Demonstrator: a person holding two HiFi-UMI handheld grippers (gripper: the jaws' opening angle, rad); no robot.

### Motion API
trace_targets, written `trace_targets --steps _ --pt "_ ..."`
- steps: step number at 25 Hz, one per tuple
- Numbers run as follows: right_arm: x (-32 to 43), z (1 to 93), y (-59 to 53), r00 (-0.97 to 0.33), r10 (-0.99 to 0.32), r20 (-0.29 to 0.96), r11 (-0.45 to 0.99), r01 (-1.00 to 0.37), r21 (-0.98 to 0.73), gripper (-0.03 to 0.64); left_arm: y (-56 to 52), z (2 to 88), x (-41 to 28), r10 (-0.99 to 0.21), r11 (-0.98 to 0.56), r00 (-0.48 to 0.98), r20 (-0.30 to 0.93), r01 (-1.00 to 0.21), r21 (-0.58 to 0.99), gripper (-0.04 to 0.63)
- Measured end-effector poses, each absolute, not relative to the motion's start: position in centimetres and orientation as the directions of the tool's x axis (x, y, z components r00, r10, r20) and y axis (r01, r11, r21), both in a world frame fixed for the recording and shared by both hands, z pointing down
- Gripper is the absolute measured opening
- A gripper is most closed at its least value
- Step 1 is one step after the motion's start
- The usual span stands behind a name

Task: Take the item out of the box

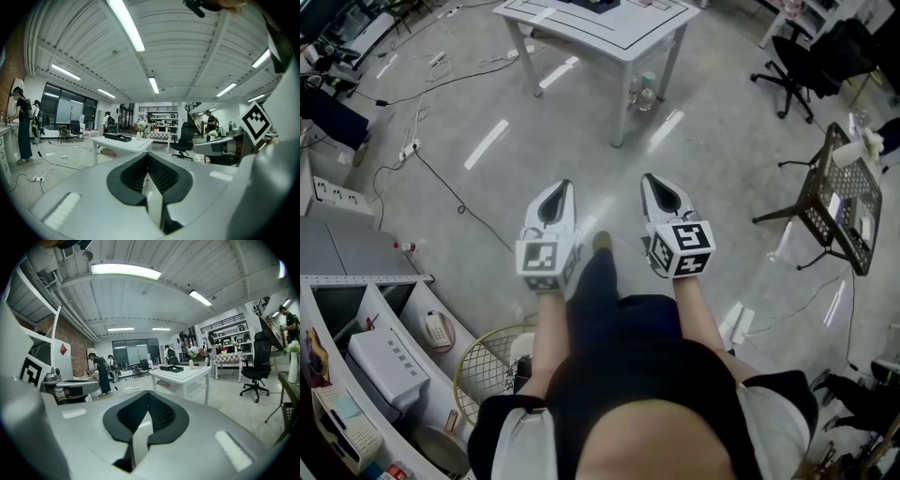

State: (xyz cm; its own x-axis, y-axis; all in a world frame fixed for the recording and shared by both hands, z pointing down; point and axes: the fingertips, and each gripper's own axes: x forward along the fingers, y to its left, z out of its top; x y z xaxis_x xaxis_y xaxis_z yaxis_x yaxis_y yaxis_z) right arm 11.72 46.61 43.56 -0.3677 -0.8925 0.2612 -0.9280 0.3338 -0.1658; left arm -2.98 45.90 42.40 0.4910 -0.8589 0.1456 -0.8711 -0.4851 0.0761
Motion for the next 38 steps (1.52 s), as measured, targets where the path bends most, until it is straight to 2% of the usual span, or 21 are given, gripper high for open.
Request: trace_targets --steps 38 --pt "10.8 43.9 25.4 -0.369 -0.882 0.294 0.326 -0.927 -0.183 0.002 24.8 41.7 -5.2 -0.867 -0.47 0.473 0.155 -0.881 0.059 0.009"
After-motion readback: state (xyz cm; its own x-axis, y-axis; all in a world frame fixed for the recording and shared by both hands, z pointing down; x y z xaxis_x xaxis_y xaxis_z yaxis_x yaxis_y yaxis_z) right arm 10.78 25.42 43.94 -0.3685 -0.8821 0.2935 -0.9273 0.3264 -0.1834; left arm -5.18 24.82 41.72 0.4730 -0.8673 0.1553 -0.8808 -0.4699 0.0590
